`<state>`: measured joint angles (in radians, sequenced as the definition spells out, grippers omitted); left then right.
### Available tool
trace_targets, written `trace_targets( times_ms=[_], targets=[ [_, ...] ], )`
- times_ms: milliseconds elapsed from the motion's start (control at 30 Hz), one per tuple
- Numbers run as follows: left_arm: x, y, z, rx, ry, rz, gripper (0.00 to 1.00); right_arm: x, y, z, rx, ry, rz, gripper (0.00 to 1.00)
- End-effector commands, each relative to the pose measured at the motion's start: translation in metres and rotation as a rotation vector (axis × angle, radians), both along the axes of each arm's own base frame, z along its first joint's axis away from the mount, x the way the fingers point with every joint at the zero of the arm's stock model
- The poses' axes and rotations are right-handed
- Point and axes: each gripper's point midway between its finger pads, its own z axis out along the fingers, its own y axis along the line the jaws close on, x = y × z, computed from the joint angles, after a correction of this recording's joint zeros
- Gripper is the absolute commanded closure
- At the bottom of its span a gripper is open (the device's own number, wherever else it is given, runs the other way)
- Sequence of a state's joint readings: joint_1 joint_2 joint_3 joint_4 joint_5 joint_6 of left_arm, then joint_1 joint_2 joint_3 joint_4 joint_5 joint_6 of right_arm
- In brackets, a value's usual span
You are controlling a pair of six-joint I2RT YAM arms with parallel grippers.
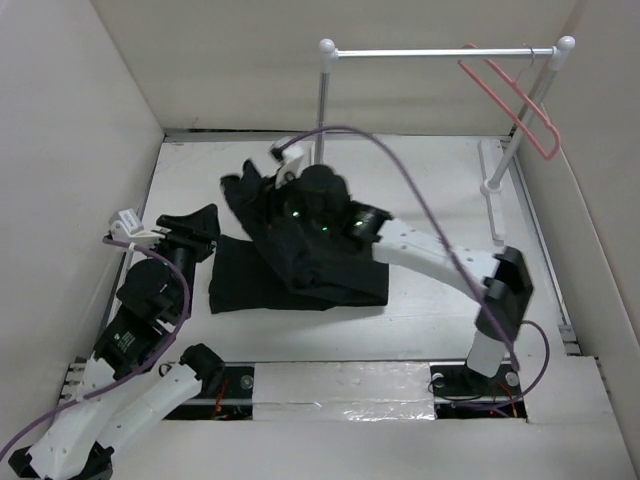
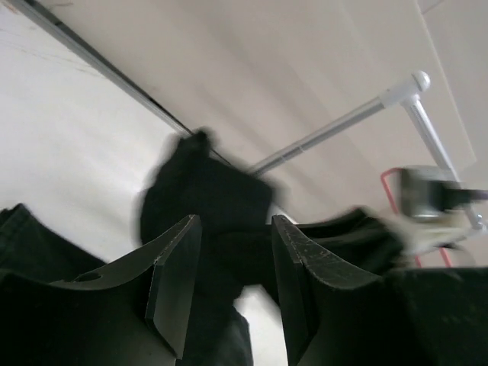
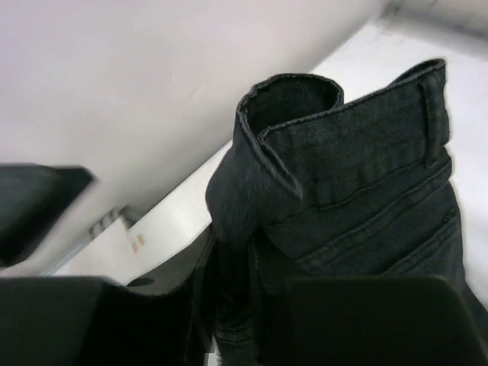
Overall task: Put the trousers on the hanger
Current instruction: Fold the trousers at the center of the board.
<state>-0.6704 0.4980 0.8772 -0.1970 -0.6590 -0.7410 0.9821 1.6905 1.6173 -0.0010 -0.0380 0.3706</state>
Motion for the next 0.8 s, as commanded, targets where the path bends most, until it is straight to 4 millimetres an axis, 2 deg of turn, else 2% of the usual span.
trace_targets(
  times_ms=[0,33,67,133,167,200,233,267,333,367,400,433,467,500,567,600,667,700,733,767],
  targets=[
    [-0.013,0.028,-0.011,0.025,0.039,0.088,0.61,-0.019,0.069,-0.07,-0.047,0.067,0.107,0.61],
    [-0.015,0.029,-0.014,0.024,0.043,0.091,0.61,-0.025,0.078,-0.081,-0.066,0.083,0.129,0.44],
    [-0.016,0.032,-0.018,0.006,0.051,0.105,0.61,-0.032,0.085,-0.093,-0.089,0.096,0.156,0.36],
    [-0.02,0.037,-0.03,-0.004,0.068,0.121,0.61,-0.049,0.085,-0.109,-0.109,0.105,0.184,0.36],
    [-0.02,0.04,-0.037,-0.02,0.066,0.138,0.6,-0.052,0.074,-0.104,-0.094,0.096,0.172,0.32],
    [-0.019,0.039,-0.042,-0.018,0.072,0.138,0.6,-0.051,0.074,-0.103,-0.091,0.093,0.166,0.29],
    [-0.018,0.038,-0.043,-0.022,0.069,0.138,0.59,-0.054,0.064,-0.088,-0.075,0.079,0.157,0.28],
    [-0.017,0.035,-0.048,-0.018,0.079,0.126,0.59,-0.057,0.053,-0.104,-0.113,0.089,0.149,0.27],
    [-0.009,0.025,-0.063,-0.011,0.111,0.111,0.58,-0.057,0.033,-0.111,-0.137,0.087,0.098,0.29],
    [-0.004,0.016,-0.07,-0.006,0.124,0.083,0.58,-0.06,0.01,-0.119,-0.156,0.093,0.057,0.42],
    [0.004,0.005,-0.092,0.025,0.168,0.063,0.58,-0.057,-0.003,-0.123,-0.158,0.086,0.008,0.54],
    [0.011,-0.01,-0.108,0.029,0.185,0.015,0.58,-0.059,-0.029,-0.136,-0.179,0.106,-0.029,0.77],
    [0.016,-0.019,-0.106,0.016,0.181,-0.013,0.58,-0.051,-0.033,-0.136,-0.175,0.112,-0.062,0.77],
    [0.021,-0.028,-0.131,0.04,0.222,-0.031,0.58,-0.053,-0.058,-0.155,-0.203,0.134,-0.093,0.94],
    [0.035,-0.052,-0.156,0.048,0.263,-0.09,0.58,-0.04,-0.09,-0.175,-0.215,0.173,-0.174,1.0],
    [0.04,-0.059,-0.183,0.083,0.323,-0.097,0.58,-0.042,-0.112,-0.198,-0.241,0.204,-0.201,1.0],
    [0.047,-0.07,-0.196,0.084,0.344,-0.122,0.58,-0.038,-0.136,-0.217,-0.247,0.249,-0.24,1.0],
    [0.05,-0.074,-0.212,0.11,0.386,-0.126,0.58,-0.037,-0.145,-0.226,-0.258,0.259,-0.259,1.0],
    [0.051,-0.08,-0.215,0.11,0.386,-0.141,0.59,-0.044,-0.158,-0.244,-0.289,0.277,-0.275,1.0],
    [0.05,-0.087,-0.218,0.115,0.393,-0.166,0.59,-0.046,-0.166,-0.252,-0.287,0.301,-0.29,1.0]
  ],
)
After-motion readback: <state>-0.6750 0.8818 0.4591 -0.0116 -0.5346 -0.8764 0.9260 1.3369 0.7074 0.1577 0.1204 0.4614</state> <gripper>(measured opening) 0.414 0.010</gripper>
